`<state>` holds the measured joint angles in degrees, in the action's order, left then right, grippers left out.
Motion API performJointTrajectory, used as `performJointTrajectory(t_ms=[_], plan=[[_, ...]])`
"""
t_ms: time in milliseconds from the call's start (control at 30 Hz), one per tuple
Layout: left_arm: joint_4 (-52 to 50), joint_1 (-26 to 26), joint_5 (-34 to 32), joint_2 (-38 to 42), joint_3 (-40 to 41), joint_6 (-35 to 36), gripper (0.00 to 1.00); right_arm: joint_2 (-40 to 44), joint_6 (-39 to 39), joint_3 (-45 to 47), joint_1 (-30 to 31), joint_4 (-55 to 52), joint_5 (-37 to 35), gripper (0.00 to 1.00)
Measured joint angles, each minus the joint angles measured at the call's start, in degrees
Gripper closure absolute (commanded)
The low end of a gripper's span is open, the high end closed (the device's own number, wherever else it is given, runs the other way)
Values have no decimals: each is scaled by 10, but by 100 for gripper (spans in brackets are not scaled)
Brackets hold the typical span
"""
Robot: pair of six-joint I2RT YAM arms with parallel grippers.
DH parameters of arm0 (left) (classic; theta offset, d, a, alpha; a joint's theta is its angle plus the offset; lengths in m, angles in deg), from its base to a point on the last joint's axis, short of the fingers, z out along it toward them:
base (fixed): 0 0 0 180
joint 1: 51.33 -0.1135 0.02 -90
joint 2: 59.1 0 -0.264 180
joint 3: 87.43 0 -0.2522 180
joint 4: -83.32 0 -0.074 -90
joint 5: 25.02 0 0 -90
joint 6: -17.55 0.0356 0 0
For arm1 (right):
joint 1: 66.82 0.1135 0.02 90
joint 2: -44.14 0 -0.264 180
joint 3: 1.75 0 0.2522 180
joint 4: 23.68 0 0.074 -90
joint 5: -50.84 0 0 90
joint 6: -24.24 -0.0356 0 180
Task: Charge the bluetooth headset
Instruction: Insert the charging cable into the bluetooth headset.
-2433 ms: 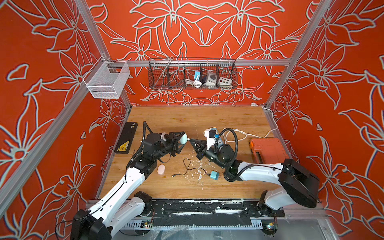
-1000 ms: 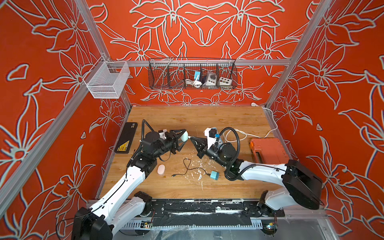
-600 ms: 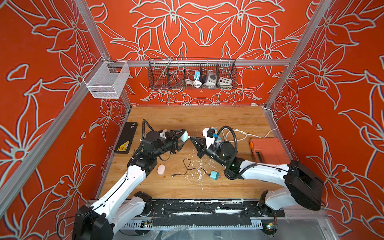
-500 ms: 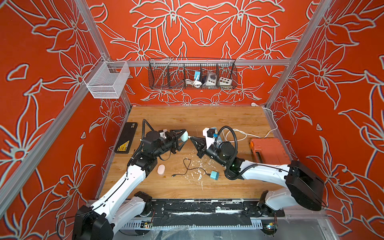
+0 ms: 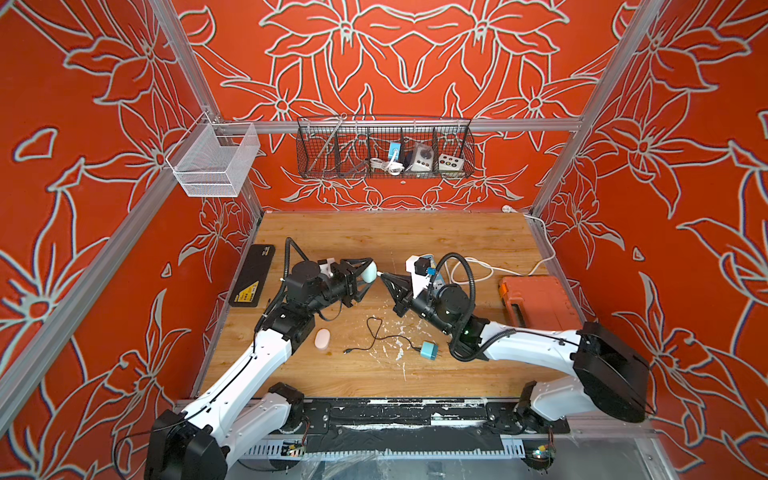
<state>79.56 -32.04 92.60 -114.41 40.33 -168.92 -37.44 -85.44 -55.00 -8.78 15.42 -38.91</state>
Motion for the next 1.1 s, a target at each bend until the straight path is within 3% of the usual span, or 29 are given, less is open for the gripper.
performJointTrajectory(t_ms=[400, 600, 833, 1100], plan=[[-2, 0, 0, 0, -1, 4, 71, -3, -37, -5, 22, -2, -53, 100], [-4, 0, -9, 0, -3, 4, 72, -9, 6, -18, 38, -15, -90, 100], [-7, 0, -10, 0, -3, 5, 73, -9, 59, -19, 39, -23, -92, 100], [-9, -2, -12, 1, -3, 4, 73, -11, 52, -19, 30, -15, -60, 100]])
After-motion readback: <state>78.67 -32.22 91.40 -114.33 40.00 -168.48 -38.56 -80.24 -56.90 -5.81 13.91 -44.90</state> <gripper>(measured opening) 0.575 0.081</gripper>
